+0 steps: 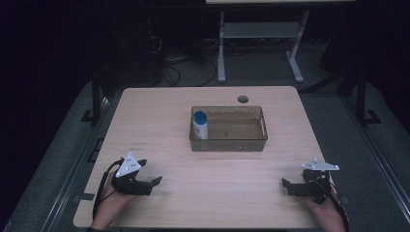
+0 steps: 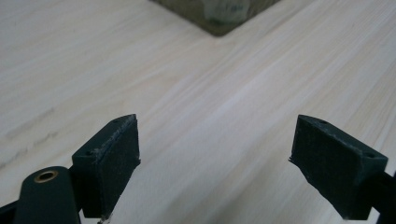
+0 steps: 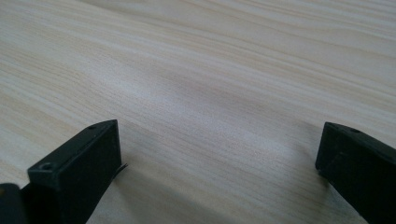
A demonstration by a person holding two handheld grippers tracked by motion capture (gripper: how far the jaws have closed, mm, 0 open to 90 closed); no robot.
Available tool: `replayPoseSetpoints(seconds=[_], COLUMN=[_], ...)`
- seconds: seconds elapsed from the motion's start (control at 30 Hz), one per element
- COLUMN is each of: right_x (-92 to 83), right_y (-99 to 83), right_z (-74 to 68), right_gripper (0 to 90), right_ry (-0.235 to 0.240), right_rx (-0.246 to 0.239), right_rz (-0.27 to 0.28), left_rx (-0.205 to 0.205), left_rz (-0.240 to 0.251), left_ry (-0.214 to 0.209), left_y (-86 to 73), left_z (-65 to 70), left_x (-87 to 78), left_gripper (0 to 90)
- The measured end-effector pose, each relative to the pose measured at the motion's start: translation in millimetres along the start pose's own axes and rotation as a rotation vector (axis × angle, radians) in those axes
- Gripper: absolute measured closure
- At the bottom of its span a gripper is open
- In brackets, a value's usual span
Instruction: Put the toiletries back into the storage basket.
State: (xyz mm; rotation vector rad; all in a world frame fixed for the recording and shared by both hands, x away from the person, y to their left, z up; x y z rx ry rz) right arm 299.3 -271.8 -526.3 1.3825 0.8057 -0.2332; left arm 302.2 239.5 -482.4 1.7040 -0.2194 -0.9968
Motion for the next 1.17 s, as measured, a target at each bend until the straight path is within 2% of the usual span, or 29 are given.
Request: replayPoseSetpoints(seconds=[0.1, 0.4, 0.73, 0.93, 1.17], right_x=[0.0, 0.0, 0.0, 0.0, 0.0], right_y=[0.0, 0.0, 0.0, 0.0, 0.0], right_z=[0.0, 0.0, 0.0, 0.0, -0.1], right_gripper=[0.0, 0.0, 0.0, 0.0, 0.0], right_ry=[0.0, 0.0, 0.0, 0.0, 0.0], right_rx=[0.0, 0.0, 0.0, 0.0, 0.001], right_rz=[0.0, 0.0, 0.0, 0.0, 0.0], left_rx=[-0.014, -0.021, -0.049, -0.052, -0.053], left_rz=[-0.014, -0.066, -0.078, -0.113, -0.114], left_ry=[0.005, 0.006, -0.004, 0.0, 0.003], left_y=[-8.8, -27.8, -36.5, -38.9, -38.8], left_z=[-0.1, 0.2, 0.1, 0.3, -0.1], left_x=[-2.1, -4.2, -2.5, 0.1, 0.4], left_gripper=[14.1, 14.1, 14.1, 14.0, 13.0])
Point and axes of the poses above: each handheld gripper's, and its own axes: x roughly forward along the jaws, y roughly out of its top, z roughly to its right, the point moved 6 cm from there along x, roughly forward along the jaws, and after that the axes turned 7 degrees about z, right-handed, at the moved point
